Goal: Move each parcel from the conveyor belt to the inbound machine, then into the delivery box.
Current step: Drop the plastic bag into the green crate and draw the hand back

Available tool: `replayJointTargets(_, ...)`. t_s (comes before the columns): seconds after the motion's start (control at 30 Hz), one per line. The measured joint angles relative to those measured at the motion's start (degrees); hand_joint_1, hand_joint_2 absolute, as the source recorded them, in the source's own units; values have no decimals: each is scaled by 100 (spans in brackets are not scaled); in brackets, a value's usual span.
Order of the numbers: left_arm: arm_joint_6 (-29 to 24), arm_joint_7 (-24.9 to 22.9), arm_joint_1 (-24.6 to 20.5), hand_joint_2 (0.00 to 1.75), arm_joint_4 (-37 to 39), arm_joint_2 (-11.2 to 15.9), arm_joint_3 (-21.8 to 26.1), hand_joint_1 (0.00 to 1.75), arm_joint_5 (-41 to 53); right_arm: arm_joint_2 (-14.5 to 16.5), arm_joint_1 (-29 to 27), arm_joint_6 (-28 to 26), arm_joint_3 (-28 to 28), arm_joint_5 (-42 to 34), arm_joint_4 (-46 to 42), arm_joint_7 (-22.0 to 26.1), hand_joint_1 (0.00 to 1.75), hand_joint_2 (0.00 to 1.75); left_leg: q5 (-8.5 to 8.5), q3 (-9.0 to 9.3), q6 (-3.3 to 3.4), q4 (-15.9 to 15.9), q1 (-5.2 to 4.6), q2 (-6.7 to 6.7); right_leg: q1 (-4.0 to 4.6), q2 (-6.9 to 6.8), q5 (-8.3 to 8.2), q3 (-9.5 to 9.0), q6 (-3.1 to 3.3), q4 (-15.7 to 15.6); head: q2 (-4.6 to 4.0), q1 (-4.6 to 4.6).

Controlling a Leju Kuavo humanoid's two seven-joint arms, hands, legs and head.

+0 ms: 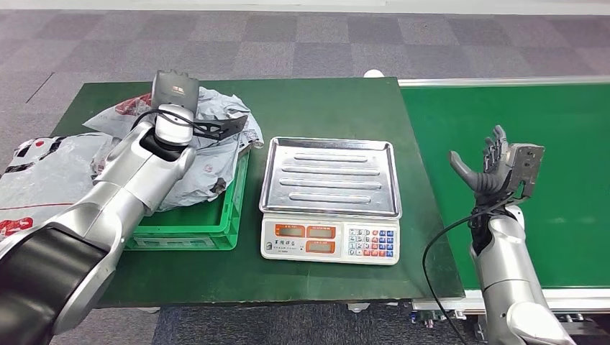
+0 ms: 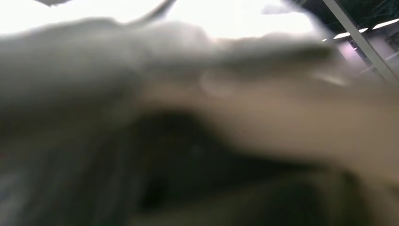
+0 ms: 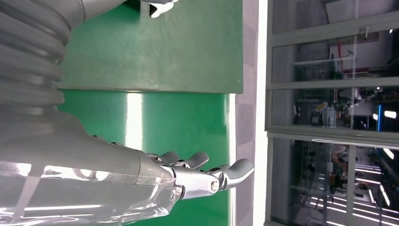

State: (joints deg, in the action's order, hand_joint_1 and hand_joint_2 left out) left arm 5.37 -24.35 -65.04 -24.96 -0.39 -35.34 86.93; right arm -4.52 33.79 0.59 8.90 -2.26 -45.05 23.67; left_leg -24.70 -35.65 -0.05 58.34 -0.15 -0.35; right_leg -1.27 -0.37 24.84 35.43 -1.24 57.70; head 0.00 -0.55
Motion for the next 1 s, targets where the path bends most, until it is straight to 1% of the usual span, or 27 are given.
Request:
replayJointTargets(0.7,1,0,0,175,23,17,0,175,1,2,19,0,0,1,31,0,0,175,0,0,0,0,0,0,0,0,0,0,0,0,0,-2)
replayJointTargets(0.83,-35,44,1,175,21,14,0,0,-16,4,25,7,0,9,38,-9,0,175,0,1,0,0,0,0,0,0,0,1,0,0,0,-1)
replayJointTargets(0.9,-329,297,7,175,2,-22,41,0,-174,8,24,36,0,63,43,-60,0,175,0,0,0,1,0,-3,0,-3,0,1,0,0,0,0)
replayJointTargets(1.0,-983,683,-3,175,-24,-204,328,0,-554,37,31,61,0,173,77,-123,0,175,1,-4,1,1,0,-21,0,-23,1,-2,0,0,0,0)
